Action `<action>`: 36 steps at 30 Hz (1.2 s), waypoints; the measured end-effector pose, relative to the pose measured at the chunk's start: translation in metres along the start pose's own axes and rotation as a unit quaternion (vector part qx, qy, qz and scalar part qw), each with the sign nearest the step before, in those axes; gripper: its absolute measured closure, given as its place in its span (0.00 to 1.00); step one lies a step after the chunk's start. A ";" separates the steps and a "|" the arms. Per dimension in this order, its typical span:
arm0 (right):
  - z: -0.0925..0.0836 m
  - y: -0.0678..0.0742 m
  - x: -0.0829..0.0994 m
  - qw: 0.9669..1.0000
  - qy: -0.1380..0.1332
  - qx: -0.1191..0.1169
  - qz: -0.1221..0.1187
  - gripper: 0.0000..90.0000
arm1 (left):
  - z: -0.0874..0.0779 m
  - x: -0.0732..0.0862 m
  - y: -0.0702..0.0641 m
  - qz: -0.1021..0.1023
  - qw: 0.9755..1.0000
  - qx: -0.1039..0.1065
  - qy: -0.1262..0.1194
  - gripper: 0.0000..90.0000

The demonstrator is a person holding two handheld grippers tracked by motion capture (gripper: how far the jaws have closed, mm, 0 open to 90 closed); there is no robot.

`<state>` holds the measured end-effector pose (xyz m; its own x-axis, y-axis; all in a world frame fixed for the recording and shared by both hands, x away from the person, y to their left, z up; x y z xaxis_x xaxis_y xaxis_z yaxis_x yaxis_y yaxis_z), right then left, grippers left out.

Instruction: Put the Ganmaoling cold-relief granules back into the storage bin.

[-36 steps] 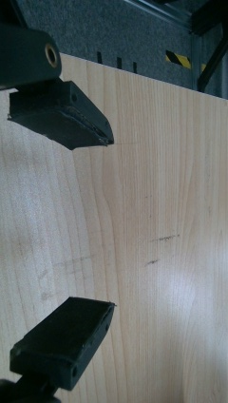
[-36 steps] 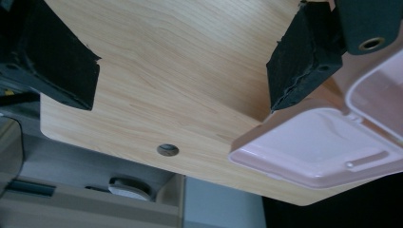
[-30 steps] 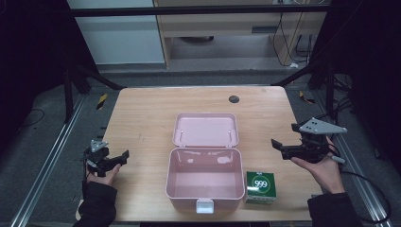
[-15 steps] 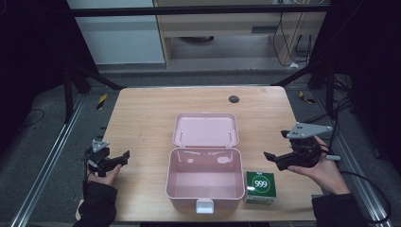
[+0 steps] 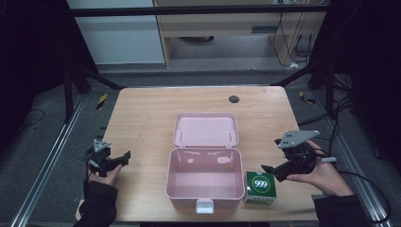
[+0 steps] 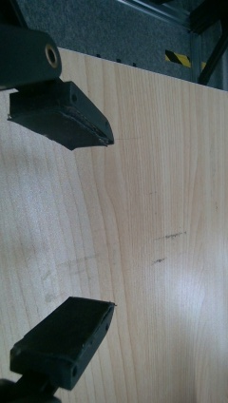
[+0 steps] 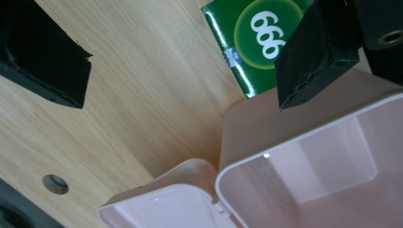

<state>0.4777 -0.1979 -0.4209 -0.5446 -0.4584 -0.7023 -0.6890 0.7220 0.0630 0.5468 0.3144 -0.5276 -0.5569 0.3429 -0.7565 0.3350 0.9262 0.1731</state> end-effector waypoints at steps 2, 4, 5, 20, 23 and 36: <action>0.001 0.001 0.001 1.000 0.002 -0.003 -0.004 0.05 | 0.000 0.000 0.000 0.001 1.000 0.000 0.000 0.19; 0.003 0.003 0.005 1.000 0.013 -0.007 -0.011 0.05 | 0.000 0.000 0.000 0.001 1.000 0.000 0.000 0.19; 0.003 0.003 0.007 1.000 0.018 -0.006 -0.012 0.05 | 0.000 0.000 0.000 0.001 1.000 0.000 0.000 0.19; 0.017 0.015 0.030 0.995 0.074 -0.027 -0.054 0.04 | 0.000 0.000 -0.002 0.007 1.000 0.002 0.002 0.19; 0.020 0.016 0.035 0.994 0.086 -0.029 -0.062 0.04 | 0.001 0.000 -0.002 0.008 1.000 0.001 0.003 0.19; 0.032 0.021 0.049 0.986 0.133 -0.037 -0.091 0.02 | 0.001 0.000 -0.002 0.010 1.000 0.001 0.003 0.19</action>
Point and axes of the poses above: each handheld gripper's, and its own axes: z roughly forward along the jaws, x roughly out of its underside, y roughly to its left, the point moved 9 cm from there along z, roughly forward along the jaws, and after that the axes turned 15 degrees about z, right-handed, at the moved point
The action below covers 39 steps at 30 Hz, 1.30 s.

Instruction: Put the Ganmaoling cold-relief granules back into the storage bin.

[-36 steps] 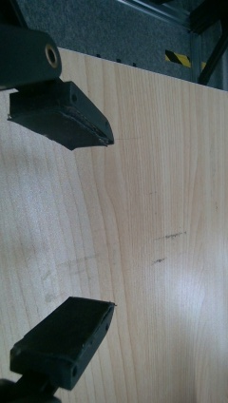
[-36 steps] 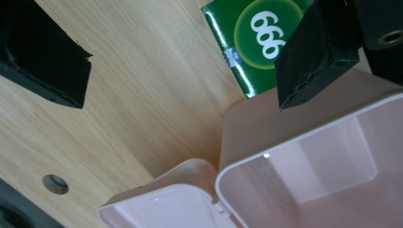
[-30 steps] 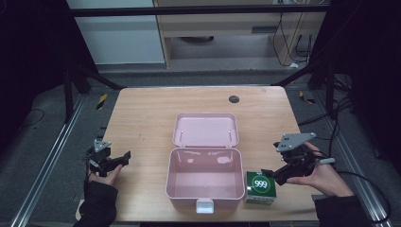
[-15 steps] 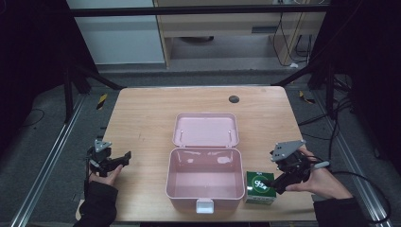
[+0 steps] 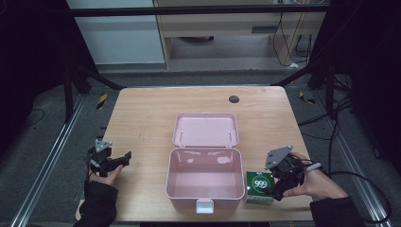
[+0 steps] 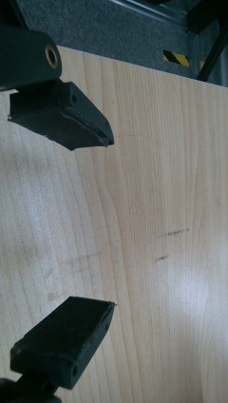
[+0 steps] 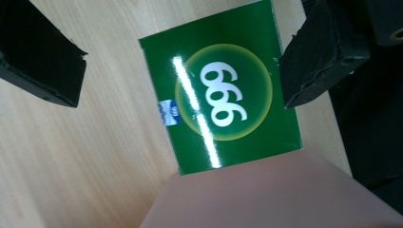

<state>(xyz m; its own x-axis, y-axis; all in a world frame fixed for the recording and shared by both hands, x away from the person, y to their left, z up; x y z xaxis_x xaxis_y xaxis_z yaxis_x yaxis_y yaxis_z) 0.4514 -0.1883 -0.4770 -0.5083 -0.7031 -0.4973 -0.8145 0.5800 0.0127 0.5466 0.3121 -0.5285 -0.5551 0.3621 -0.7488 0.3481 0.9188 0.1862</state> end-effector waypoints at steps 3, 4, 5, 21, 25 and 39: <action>0.003 0.001 0.003 1.000 0.007 -0.001 -0.003 0.02 | 0.000 0.000 0.000 0.001 1.000 0.000 0.001 0.19; 0.004 0.001 0.003 1.000 0.009 -0.001 -0.002 0.02 | 0.000 0.000 0.000 0.000 1.000 0.000 0.001 0.19; 0.005 0.001 0.004 1.000 0.011 -0.002 -0.003 0.02 | 0.000 0.000 0.000 0.001 1.000 0.000 0.001 0.19; 0.021 0.012 0.011 0.998 0.039 -0.027 -0.034 0.02 | 0.001 0.000 0.000 0.002 1.000 0.000 0.002 0.19; 0.026 0.014 0.010 0.998 0.043 -0.034 -0.041 0.02 | 0.001 0.000 0.000 0.002 1.000 0.000 0.002 0.19; 0.043 0.018 0.013 0.995 0.074 -0.039 -0.059 0.05 | 0.001 0.001 0.000 0.003 1.000 0.000 0.003 0.19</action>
Point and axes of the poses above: each handheld gripper's, and its own axes: z roughly forward along the jaws, x roughly out of its underside, y roughly to its left, the point moved 9 cm from there along z, roughly forward along the jaws, and after that the axes turned 15 degrees about z, right-handed, at the moved point
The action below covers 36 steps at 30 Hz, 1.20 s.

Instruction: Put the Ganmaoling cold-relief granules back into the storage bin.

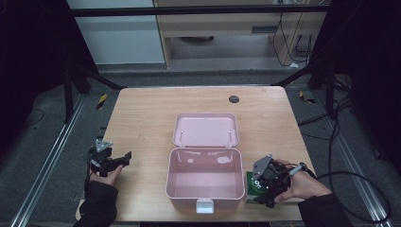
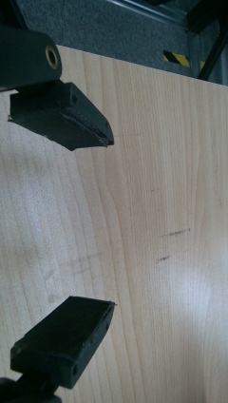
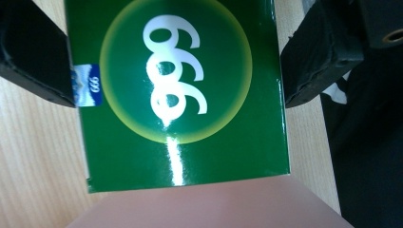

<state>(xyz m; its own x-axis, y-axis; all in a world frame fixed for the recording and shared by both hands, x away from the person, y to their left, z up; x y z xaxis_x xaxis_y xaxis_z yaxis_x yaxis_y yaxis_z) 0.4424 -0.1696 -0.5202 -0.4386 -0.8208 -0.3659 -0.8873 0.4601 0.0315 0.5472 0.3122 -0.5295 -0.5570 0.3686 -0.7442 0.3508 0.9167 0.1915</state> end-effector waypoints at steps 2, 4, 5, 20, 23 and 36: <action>0.002 0.001 0.000 1.000 0.004 -0.002 0.000 0.06 | 0.000 0.000 0.000 0.000 1.000 0.000 0.000 0.19; 0.004 0.001 0.000 1.000 0.005 -0.006 -0.004 0.07 | 0.000 0.000 0.000 0.000 1.000 0.000 0.000 0.19; 0.005 0.001 0.000 1.000 0.006 -0.007 0.000 0.08 | 0.000 0.000 0.000 0.000 1.000 0.000 0.000 0.19; 0.008 -0.003 0.005 1.000 0.010 -0.017 0.007 0.17 | 0.001 0.000 0.000 0.001 1.000 0.000 0.001 0.19; 0.007 -0.004 0.006 1.000 0.013 -0.015 0.008 0.17 | 0.001 0.000 0.000 0.001 1.000 0.000 0.001 0.19; -0.033 -0.009 0.000 1.000 -0.009 0.005 0.008 0.17 | 0.001 0.000 -0.001 0.002 1.000 0.002 0.003 0.19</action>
Point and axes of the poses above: each handheld gripper's, and its own axes: z roughly forward along the jaws, x roughly out of its underside, y roughly to its left, the point moved 9 cm from there along z, roughly forward along the jaws, and after that the axes turned 15 degrees about z, right-handed, at the moved point
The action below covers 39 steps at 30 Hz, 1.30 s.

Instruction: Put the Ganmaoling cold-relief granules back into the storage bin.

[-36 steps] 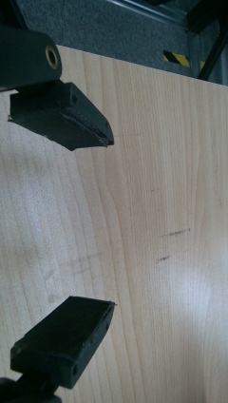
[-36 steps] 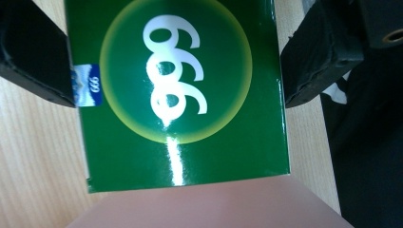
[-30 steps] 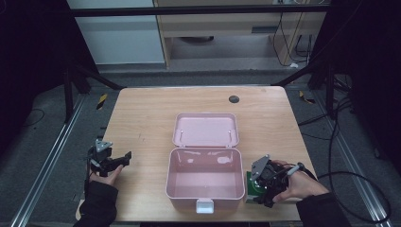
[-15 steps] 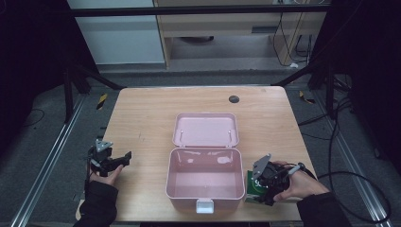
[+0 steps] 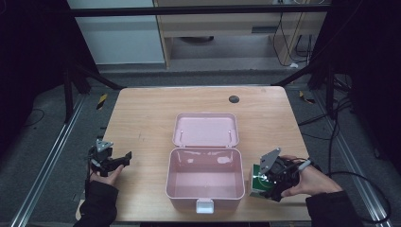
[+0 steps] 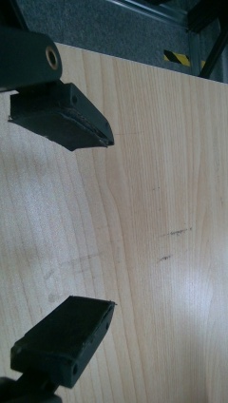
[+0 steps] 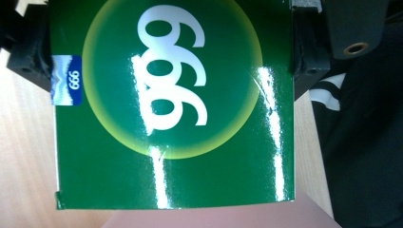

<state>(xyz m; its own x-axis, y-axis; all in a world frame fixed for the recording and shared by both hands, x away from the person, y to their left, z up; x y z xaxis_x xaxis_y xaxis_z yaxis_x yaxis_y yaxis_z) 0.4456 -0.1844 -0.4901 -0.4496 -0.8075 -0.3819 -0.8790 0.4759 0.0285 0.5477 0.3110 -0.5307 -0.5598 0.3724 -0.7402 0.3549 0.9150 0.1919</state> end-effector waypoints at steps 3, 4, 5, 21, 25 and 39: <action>-0.014 -0.001 -0.005 1.000 -0.007 0.002 -0.004 0.17 | 0.000 0.000 0.000 0.000 1.000 0.000 0.000 0.19; -0.018 0.000 -0.006 1.000 -0.008 0.002 -0.004 0.17 | 0.000 0.000 0.000 0.000 1.000 0.000 0.000 0.19; -0.022 0.000 -0.007 1.000 -0.010 0.003 -0.005 0.17 | 0.000 0.000 0.000 0.000 1.000 0.000 0.000 0.19; -0.087 0.004 -0.040 0.999 -0.042 0.020 -0.025 0.17 | 0.000 0.000 0.000 -0.001 1.000 0.000 0.001 0.19; -0.098 0.008 -0.048 0.998 -0.048 0.021 -0.031 0.17 | 0.001 0.001 0.000 0.000 1.000 0.001 0.002 0.19; -0.115 0.024 -0.087 0.997 -0.048 0.022 -0.055 0.17 | 0.001 0.001 0.000 0.000 1.000 0.000 0.002 0.19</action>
<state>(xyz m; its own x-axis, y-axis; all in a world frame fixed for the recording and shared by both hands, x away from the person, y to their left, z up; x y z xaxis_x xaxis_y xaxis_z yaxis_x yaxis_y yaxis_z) 0.4453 -0.1431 -0.3499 -0.3327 -0.8196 -0.4664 -0.9130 0.4038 -0.0583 0.5481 0.3116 -0.5318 -0.5634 0.3731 -0.7371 0.3554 0.9149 0.1914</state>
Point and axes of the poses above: each handheld gripper's, and its own axes: z roughly forward along the jaws, x roughly out of its underside, y roughly to its left, the point moved 9 cm from there along z, roughly forward along the jaws, and after that the axes turned 15 degrees about z, right-handed, at the moved point
